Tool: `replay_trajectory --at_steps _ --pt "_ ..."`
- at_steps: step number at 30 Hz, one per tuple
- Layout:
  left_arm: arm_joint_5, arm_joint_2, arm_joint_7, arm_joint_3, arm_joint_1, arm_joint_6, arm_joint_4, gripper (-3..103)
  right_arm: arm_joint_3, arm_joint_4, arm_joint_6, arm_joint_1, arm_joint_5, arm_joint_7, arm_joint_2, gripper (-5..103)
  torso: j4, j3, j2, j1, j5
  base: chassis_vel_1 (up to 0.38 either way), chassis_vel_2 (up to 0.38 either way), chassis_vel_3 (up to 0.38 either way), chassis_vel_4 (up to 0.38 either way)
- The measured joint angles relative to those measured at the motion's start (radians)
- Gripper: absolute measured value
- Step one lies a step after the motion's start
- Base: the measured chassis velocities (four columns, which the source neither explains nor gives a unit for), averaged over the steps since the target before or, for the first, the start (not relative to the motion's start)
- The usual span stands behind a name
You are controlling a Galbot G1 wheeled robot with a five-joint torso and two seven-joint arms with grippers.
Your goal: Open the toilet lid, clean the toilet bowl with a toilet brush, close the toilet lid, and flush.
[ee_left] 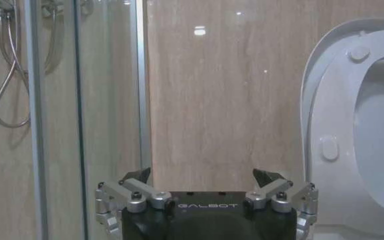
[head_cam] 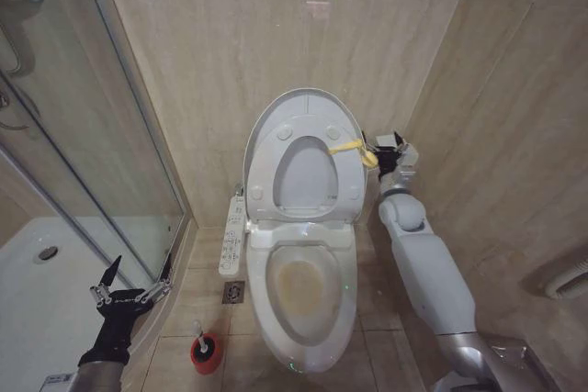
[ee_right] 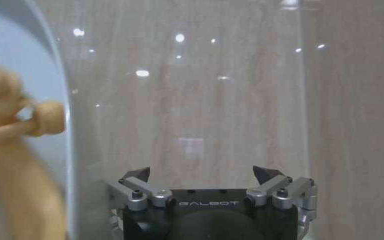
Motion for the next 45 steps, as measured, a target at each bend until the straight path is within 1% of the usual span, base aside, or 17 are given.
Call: replay_trajectory --at_steps 6,12,14,15,16,19,20,23,25,29,30,35,39,44,45 --pt "0.000 0.000 0.000 0.000 0.000 0.000 0.000 100 -0.040 0.036 -0.006 -0.009 0.005 0.011 -0.005 100 -0.0009 0.000 0.000 0.000 -0.0001 0.000 0.000 0.000 0.000" --pt "0.000 0.000 0.000 0.000 0.000 0.000 0.000 100 -0.066 0.082 -0.004 -0.047 0.006 0.013 -0.035 100 -0.0002 0.000 0.000 0.000 -0.0001 0.000 0.000 0.000 0.000" --pt "0.000 0.000 0.000 0.000 0.000 0.000 0.000 100 -0.068 0.105 -0.001 -0.072 0.017 0.013 -0.060 100 0.0004 0.000 0.000 0.000 -0.0001 0.000 0.000 0.000 0.000" --pt "0.000 0.000 0.000 0.000 0.000 0.000 0.000 100 -0.066 0.118 -0.001 -0.085 0.021 0.012 -0.075 100 0.0008 0.000 0.000 0.000 0.0000 0.000 0.000 0.000 0.000" --pt "0.000 0.000 0.000 0.000 0.000 0.000 0.000 100 -0.066 0.118 -0.001 -0.085 0.021 0.012 -0.075 100 0.0008 0.000 0.000 0.000 0.0000 0.000 0.000 0.000 0.000" --pt "0.000 0.000 0.000 0.000 0.000 0.000 0.000 100 -0.056 0.166 -0.001 -0.132 0.039 0.008 -0.120 100 0.0014 0.000 0.000 0.000 0.0001 0.000 0.000 0.000 0.000" --pt "0.000 0.000 0.000 0.000 0.000 0.000 0.000 100 -0.056 0.166 -0.001 -0.132 0.039 0.008 -0.120 100 0.0014 0.000 0.000 0.000 0.0001 0.000 0.000 0.000 0.000" --pt "0.000 0.000 0.000 0.000 0.000 0.000 0.000 100 -0.035 0.224 -0.002 -0.202 0.054 0.008 -0.160 100 0.0011 0.000 0.000 0.000 0.0002 0.000 0.000 0.000 0.000" --pt "0.000 0.000 0.000 0.000 0.000 0.000 0.000 100 -0.029 0.239 -0.002 -0.222 0.056 0.008 -0.168 100 0.0009 0.000 0.000 0.000 0.0003 0.000 0.000 0.000 0.000" --pt "0.000 0.000 0.000 0.000 0.000 0.000 0.000 100 0.017 0.310 0.002 -0.342 0.062 0.003 -0.197 100 0.0001 0.000 0.000 0.000 0.0003 0.000 0.000 0.000 0.000" --pt "0.000 0.000 0.000 0.000 0.000 0.000 0.000 100 0.017 0.310 0.002 -0.342 0.062 0.003 -0.197 100 0.0001 0.000 0.000 0.000 0.0003 0.000 0.000 0.000 0.000" --pt "0.000 0.000 0.000 0.000 0.000 0.000 0.000 100 0.069 0.384 0.017 -0.455 0.062 0.001 -0.205 100 0.0002 0.000 0.000 0.000 0.0002 0.000 0.000 0.000 0.000" --pt "0.000 0.000 0.000 0.000 0.000 0.000 0.000 100 0.087 0.416 0.015 -0.494 0.064 0.005 -0.202 100 0.0002 0.000 0.000 0.000 0.0002 0.000 0.000 0.000 0.000" --pt "0.000 0.000 0.000 0.000 0.000 0.000 0.000 100 0.133 0.506 -0.024 -0.596 0.074 0.012 -0.186 100 0.0004 0.000 0.000 0.000 0.0000 0.000 0.000 0.000 0.000" --pt "0.000 0.000 0.000 0.000 0.000 0.000 0.000 100 0.133 0.506 -0.024 -0.596 0.074 0.012 -0.186 100 0.0004 0.000 0.000 0.000 0.0000 0.000 0.000 0.000 0.000"
